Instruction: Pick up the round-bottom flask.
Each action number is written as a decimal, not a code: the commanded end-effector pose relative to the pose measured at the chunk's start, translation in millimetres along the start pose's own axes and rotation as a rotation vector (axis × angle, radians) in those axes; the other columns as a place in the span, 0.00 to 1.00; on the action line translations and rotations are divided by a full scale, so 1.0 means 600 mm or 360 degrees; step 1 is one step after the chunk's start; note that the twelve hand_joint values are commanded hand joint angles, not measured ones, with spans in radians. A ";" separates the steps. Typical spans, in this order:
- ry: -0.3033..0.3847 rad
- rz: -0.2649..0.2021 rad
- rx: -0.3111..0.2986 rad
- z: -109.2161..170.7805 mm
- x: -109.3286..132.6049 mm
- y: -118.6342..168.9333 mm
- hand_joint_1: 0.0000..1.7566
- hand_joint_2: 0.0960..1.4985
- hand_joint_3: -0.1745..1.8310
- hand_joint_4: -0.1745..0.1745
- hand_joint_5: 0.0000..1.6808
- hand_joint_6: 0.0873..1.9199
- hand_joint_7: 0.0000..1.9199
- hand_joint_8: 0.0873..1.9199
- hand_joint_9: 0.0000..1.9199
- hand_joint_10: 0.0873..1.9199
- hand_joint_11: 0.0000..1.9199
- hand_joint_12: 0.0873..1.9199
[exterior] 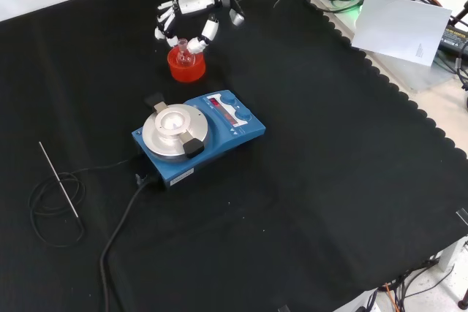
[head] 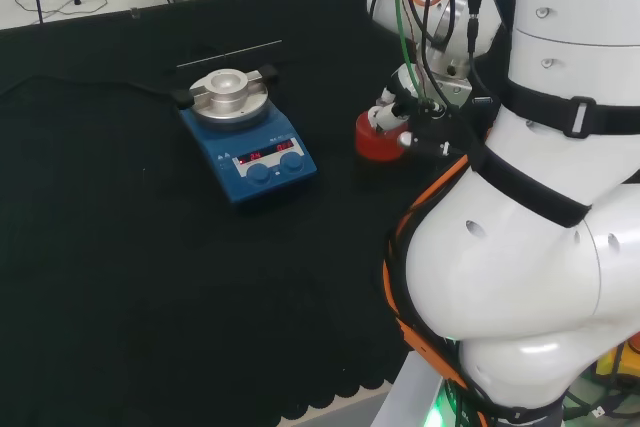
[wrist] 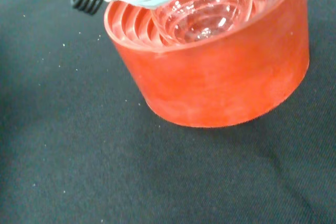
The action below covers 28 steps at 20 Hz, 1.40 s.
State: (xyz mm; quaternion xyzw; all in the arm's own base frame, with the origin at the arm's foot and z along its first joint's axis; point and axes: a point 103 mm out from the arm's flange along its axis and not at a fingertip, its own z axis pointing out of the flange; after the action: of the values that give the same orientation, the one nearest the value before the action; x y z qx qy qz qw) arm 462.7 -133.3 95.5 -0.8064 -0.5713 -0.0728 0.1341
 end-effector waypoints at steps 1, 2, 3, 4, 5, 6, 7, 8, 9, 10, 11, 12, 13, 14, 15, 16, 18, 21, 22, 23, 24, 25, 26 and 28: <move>-0.0014 -0.0005 -0.0019 -0.002 0.004 0.000 0.57 0.50 0.39 0.36 0.50 0.51 0.19 0.34 0.26 0.35 0.02 0.70; -0.0016 -0.0004 -0.0021 -0.002 0.005 0.000 0.58 0.57 0.32 0.51 0.52 0.54 0.19 0.35 0.26 0.35 0.03 0.70; -0.0019 -0.0003 -0.0023 -0.002 0.005 0.000 0.58 0.61 0.26 0.61 0.53 0.55 0.19 0.35 0.27 0.34 0.03 0.70; -0.0025 -0.0003 -0.0031 -0.002 0.005 -0.001 0.59 0.64 0.23 0.66 0.54 0.56 0.20 0.35 0.27 0.34 0.03 0.70; -0.0036 0.0000 -0.0039 -0.002 0.006 -0.001 0.59 0.65 0.21 0.68 0.55 0.56 0.20 0.35 0.28 0.34 0.04 0.70; -0.0048 0.0005 -0.0055 -0.003 0.006 -0.001 0.59 0.65 0.21 0.68 0.56 0.56 0.21 0.34 0.29 0.33 0.05 0.69; -0.0055 0.0008 -0.0064 -0.003 0.008 -0.002 0.60 0.64 0.24 0.66 0.56 0.56 0.22 0.34 0.30 0.32 0.06 0.69; -0.0062 0.0012 -0.0074 -0.004 0.009 -0.002 0.60 0.61 0.28 0.63 0.56 0.57 0.23 0.33 0.31 0.32 0.06 0.69; -0.0063 0.0012 -0.0078 -0.006 0.010 -0.002 0.60 0.57 0.33 0.59 0.56 0.59 0.23 0.33 0.31 0.31 0.07 0.68; -0.0058 0.0012 -0.0079 -0.009 0.010 -0.002 0.60 0.55 0.38 0.57 0.56 0.61 0.24 0.33 0.32 0.31 0.08 0.68; -0.0052 0.0013 -0.0080 -0.012 0.011 -0.002 0.60 0.53 0.41 0.55 0.56 0.62 0.24 0.32 0.33 0.30 0.08 0.68; -0.0045 0.0012 -0.0079 -0.016 0.012 -0.001 0.61 0.51 0.43 0.54 0.56 0.63 0.25 0.32 0.33 0.30 0.09 0.68; -0.0044 0.0011 -0.0079 -0.021 0.014 -0.001 0.61 0.50 0.44 0.52 0.56 0.64 0.25 0.32 0.33 0.30 0.09 0.68; -0.0039 0.0012 -0.0079 -0.026 0.015 -0.001 0.61 0.50 0.45 0.50 0.56 0.64 0.25 0.32 0.33 0.30 0.09 0.68; -0.0031 0.0016 -0.0078 -0.032 0.017 -0.001 0.61 0.50 0.46 0.49 0.56 0.65 0.25 0.32 0.33 0.30 0.10 0.68; -0.0019 0.0022 -0.0072 -0.038 0.019 -0.001 0.61 0.49 0.46 0.47 0.56 0.65 0.25 0.32 0.33 0.30 0.10 0.68; 0.0000 0.0035 -0.0069 -0.051 0.023 -0.003 0.61 0.49 0.47 0.45 0.56 0.65 0.25 0.32 0.33 0.30 0.10 0.68; 0.0011 0.0042 -0.0061 -0.070 0.031 -0.007 0.61 0.48 0.48 0.43 0.56 0.66 0.25 0.32 0.34 0.30 0.10 0.68; 0.0011 0.0044 -0.0054 -0.075 0.034 -0.009 0.61 0.48 0.49 0.42 0.56 0.66 0.25 0.32 0.34 0.30 0.10 0.68; 0.0013 0.0046 -0.0047 -0.080 0.037 -0.010 0.61 0.48 0.49 0.42 0.56 0.66 0.26 0.32 0.34 0.30 0.10 0.68; 0.0019 0.0049 -0.0039 -0.085 0.040 -0.012 0.61 0.48 0.49 0.42 0.56 0.66 0.26 0.32 0.34 0.30 0.11 0.68; 0.0021 0.0050 -0.0031 -0.090 0.044 -0.014 0.61 0.48 0.49 0.42 0.56 0.66 0.26 0.32 0.34 0.30 0.11 0.68; 0.0019 0.0049 -0.0024 -0.095 0.047 -0.016 0.61 0.48 0.49 0.42 0.56 0.66 0.26 0.32 0.34 0.30 0.11 0.68; 0.0011 0.0044 -0.0011 -0.106 0.056 -0.020 0.61 0.48 0.49 0.41 0.56 0.66 0.26 0.32 0.34 0.30 0.11 0.68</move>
State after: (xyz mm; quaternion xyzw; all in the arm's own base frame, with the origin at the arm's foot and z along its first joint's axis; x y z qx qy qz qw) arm 465.6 -122.7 150.6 -0.8151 -0.5586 -0.0826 0.1297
